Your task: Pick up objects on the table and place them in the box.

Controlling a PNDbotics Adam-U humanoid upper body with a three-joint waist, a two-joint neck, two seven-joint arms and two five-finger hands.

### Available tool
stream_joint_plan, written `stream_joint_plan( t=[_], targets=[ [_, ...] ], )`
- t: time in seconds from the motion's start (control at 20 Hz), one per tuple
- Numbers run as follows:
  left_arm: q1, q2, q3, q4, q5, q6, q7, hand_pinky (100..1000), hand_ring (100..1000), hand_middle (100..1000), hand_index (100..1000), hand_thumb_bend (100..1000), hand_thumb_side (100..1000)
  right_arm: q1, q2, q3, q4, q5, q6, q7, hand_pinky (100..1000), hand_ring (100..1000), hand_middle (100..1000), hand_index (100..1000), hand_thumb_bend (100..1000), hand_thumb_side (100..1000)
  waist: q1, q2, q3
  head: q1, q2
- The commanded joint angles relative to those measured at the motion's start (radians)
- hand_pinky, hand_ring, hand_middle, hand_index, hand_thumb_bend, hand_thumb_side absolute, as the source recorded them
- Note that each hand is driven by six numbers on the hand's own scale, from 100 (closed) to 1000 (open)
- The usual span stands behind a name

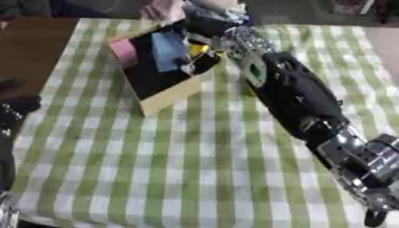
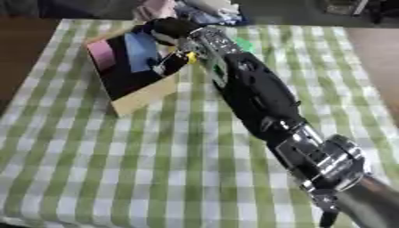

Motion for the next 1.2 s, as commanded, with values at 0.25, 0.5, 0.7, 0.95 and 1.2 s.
stream_joint_plan(
  t=[0.25, 0.5, 0.7, 0.95, 1.2],
  targets=[
    [-0.015, -0.003, 0.007, -0.024, 0.002, -0.003, 0.002, 700, 615, 743, 765, 102, 829, -0.01, 0.02, 0.005, -0.003, 0.015, -0.025, 0.006, 877, 808, 555, 1000, 100, 234, -0.001, 0.003, 0.011, -0.01, 0.005],
    [-0.019, -0.005, 0.01, -0.024, 0.001, 0.001, 0.014, 694, 586, 738, 764, 107, 826, -0.007, 0.029, 0.008, 0.0, 0.016, -0.035, 0.008, 880, 824, 643, 1000, 100, 229, -0.003, 0.004, 0.022, -0.014, 0.005],
    [-0.023, -0.006, 0.011, -0.022, 0.001, 0.004, 0.021, 665, 548, 734, 763, 111, 827, -0.003, 0.033, 0.015, -0.003, 0.016, -0.048, 0.009, 884, 841, 735, 1000, 100, 225, -0.005, 0.005, 0.029, -0.014, 0.005],
    [-0.024, -0.006, 0.012, -0.022, 0.0, 0.008, 0.023, 650, 538, 732, 762, 113, 828, 0.001, 0.035, 0.021, -0.004, 0.017, -0.062, 0.01, 898, 874, 851, 1000, 100, 241, -0.006, 0.006, 0.031, -0.013, 0.005],
    [-0.023, -0.006, 0.012, -0.021, -0.002, 0.01, 0.02, 633, 528, 729, 762, 113, 830, 0.0, 0.032, 0.029, -0.016, 0.02, -0.082, 0.018, 939, 929, 983, 1000, 100, 450, -0.007, 0.006, 0.029, -0.012, 0.005]
  ],
)
